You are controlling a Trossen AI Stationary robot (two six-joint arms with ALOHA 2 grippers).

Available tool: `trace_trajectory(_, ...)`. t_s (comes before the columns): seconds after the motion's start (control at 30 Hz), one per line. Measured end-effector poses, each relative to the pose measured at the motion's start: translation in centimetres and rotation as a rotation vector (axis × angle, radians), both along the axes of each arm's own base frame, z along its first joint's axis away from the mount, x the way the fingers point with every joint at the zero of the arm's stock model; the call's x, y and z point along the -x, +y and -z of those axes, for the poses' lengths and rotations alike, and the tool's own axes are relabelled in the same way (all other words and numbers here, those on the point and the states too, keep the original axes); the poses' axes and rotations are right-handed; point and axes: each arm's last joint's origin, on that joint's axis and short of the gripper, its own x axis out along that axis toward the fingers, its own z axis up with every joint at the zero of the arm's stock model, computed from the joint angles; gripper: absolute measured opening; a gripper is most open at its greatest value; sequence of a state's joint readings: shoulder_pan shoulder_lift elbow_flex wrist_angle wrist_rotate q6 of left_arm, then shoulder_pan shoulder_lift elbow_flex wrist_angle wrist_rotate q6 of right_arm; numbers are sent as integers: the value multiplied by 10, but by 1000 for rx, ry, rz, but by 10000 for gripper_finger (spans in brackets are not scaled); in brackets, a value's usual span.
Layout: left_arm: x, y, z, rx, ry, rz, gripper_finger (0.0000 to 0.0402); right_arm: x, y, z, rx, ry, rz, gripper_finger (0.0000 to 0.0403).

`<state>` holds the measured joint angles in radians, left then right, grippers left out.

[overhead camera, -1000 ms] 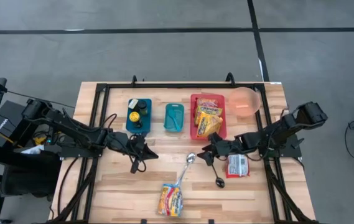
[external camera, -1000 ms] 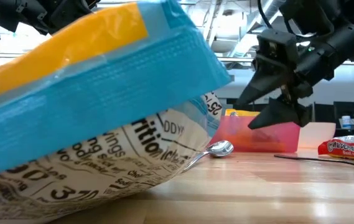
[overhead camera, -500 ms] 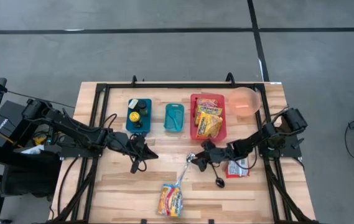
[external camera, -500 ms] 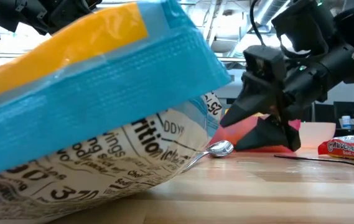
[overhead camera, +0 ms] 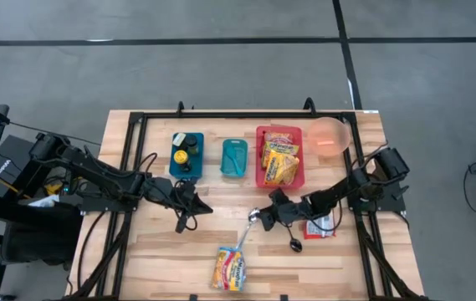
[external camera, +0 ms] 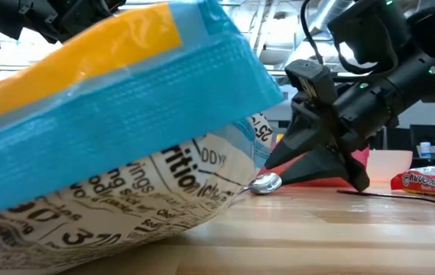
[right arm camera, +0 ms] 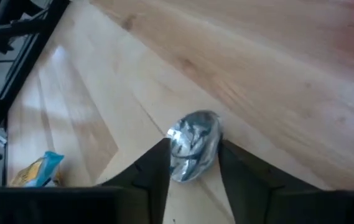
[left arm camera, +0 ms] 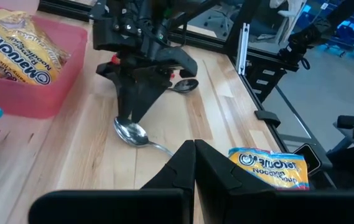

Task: Pick & Place Food Item
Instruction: Put the silver spoon into the green bin

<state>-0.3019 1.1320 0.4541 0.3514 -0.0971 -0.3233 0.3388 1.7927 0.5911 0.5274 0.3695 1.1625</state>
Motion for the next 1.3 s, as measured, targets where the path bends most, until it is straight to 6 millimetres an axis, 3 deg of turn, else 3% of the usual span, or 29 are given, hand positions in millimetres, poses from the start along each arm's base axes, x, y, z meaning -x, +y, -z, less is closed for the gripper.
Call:
trace_trajectory(0.3, 0, 0, 0, 0, 0, 0, 1, 1, 1, 3, 23, 12, 44, 66)
trace_trajectory(0.67, 0, 0, 0, 0, -1, 0, 1, 2, 3, 3, 28, 11, 33, 58)
trace_trajectory(0.97, 0, 0, 0, 0, -1, 0, 1, 2, 3, 3, 33, 13, 29, 7)
trace_trajectory(1.3, 0, 0, 0, 3, 0, 0, 1, 3, 1, 4, 79, 15, 35, 1)
